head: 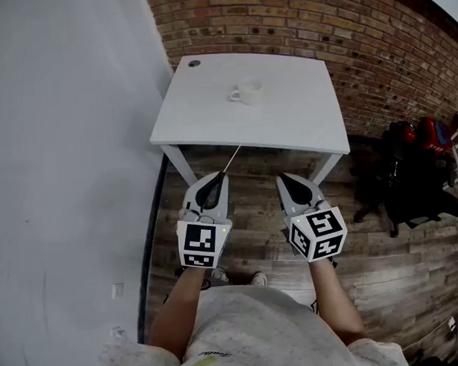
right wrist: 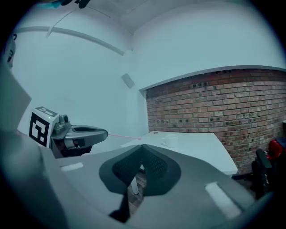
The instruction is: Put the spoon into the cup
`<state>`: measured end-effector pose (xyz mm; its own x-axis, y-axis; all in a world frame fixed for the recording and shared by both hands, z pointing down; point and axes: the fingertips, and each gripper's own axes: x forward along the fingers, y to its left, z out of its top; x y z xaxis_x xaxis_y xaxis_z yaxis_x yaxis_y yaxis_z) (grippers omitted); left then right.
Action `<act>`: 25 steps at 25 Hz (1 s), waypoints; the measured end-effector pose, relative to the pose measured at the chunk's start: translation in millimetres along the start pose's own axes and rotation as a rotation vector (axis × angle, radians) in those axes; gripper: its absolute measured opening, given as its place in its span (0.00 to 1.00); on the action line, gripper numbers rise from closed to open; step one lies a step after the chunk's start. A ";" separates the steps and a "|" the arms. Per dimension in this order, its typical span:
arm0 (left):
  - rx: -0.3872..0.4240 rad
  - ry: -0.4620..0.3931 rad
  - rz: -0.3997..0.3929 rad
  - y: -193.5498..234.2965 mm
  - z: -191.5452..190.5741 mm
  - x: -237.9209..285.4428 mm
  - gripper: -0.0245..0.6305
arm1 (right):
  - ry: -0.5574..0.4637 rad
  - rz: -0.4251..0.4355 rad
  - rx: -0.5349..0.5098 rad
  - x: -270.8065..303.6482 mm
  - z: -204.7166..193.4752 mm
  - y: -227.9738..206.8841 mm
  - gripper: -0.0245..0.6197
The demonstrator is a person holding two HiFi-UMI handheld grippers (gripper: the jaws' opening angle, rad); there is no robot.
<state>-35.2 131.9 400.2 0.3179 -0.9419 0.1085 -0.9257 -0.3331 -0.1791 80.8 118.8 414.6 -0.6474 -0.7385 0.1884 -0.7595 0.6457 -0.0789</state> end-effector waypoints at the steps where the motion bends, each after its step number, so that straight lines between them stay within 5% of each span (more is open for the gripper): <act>1: -0.001 0.001 0.002 -1.1 -0.1 0.3 0.05 | -0.002 0.001 0.005 -1.2 -0.7 -1.2 0.05; 25: -0.020 0.017 -0.004 14.7 -3.5 49.5 0.05 | 0.022 -0.011 0.028 32.1 -0.8 -37.0 0.05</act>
<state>-33.8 80.5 406.3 0.3188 -0.9395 0.1255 -0.9283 -0.3362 -0.1589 88.2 71.3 424.3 -0.6381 -0.7406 0.2106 -0.7679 0.6320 -0.1043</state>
